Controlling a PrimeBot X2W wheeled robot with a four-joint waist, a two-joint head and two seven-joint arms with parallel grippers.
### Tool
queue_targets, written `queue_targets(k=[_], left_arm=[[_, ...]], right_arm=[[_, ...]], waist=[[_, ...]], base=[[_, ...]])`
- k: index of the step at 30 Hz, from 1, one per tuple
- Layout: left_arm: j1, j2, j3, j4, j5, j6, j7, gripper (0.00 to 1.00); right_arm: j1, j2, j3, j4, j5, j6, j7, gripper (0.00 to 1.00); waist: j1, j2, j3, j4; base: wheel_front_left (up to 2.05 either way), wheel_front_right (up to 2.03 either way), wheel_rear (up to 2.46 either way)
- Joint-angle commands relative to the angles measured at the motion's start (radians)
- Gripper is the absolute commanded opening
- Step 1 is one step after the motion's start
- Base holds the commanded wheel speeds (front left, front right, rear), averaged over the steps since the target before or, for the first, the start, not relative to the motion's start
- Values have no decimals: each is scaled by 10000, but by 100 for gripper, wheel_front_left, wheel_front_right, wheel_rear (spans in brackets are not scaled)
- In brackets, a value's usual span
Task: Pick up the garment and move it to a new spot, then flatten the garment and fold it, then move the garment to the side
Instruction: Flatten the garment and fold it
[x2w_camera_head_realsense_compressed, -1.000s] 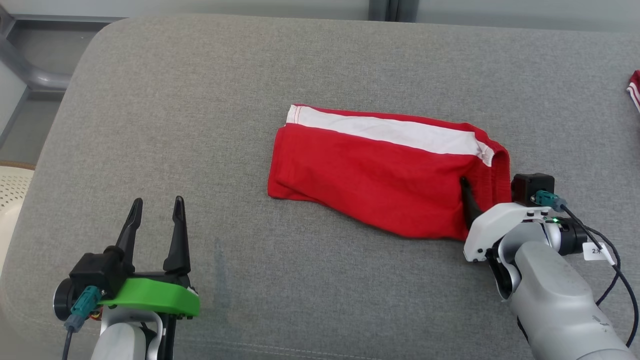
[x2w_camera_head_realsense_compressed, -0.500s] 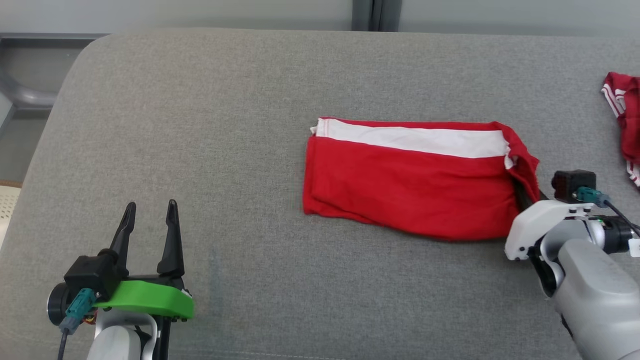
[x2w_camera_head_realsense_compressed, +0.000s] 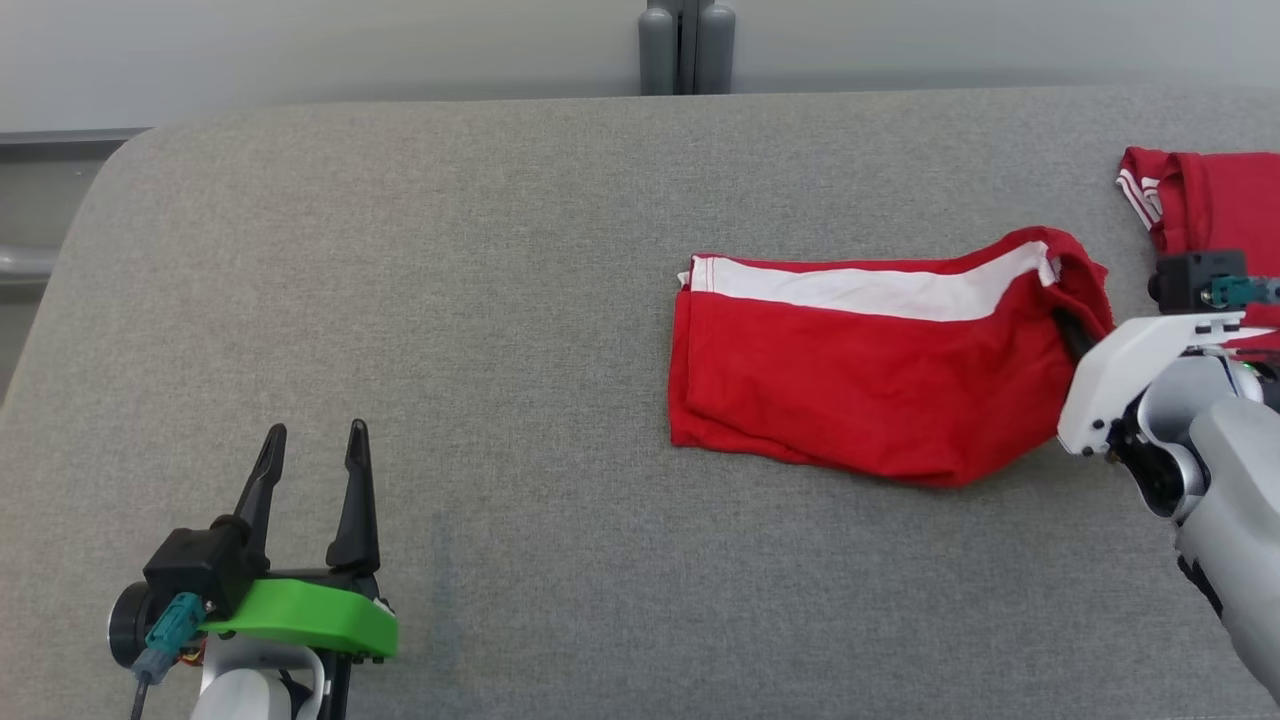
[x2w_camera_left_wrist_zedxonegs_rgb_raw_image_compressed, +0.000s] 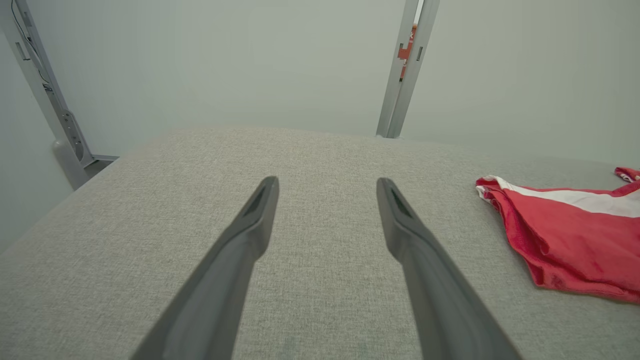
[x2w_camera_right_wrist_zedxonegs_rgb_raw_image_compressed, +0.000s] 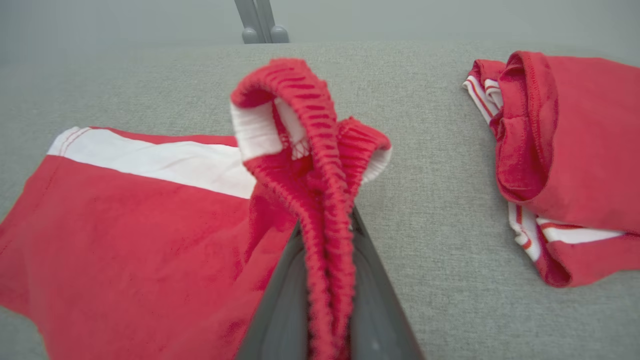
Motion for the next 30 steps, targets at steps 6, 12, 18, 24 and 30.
queue_targets(k=[6, 12, 18, 24, 30], left_arm=[[-10, -57, -46, 98, -22, -33, 3, 100], [-60, -121, -200, 120, -87, -33, 3, 100], [-196, -183, -365, 131, -151, -33, 3, 100], [-394, -231, -603, 221, -211, -33, 3, 100], [-426, -271, -703, 298, -233, -33, 3, 100]], right_arm=[[-221, 484, 145, -1529, 1970, -17, 1329, 0], [-360, 1272, 13, -1757, 2748, -14, 1915, 0], [-659, 2179, -19, -1060, 2570, -12, 1776, 0], [-1061, 2830, -44, 92, 2135, -12, 1270, 0], [-1228, 3087, 120, 672, 1885, -12, 582, 100]], waist=[[0, 0, -121, -55], [0, 0, -85, 164], [0, 0, 28, 508], [0, 0, 182, 874], [0, 0, 186, 1004]], base=[[0, 0, 0], [0, 0, 0], [0, 0, 0], [0, 0, 0], [0, 0, 0]])
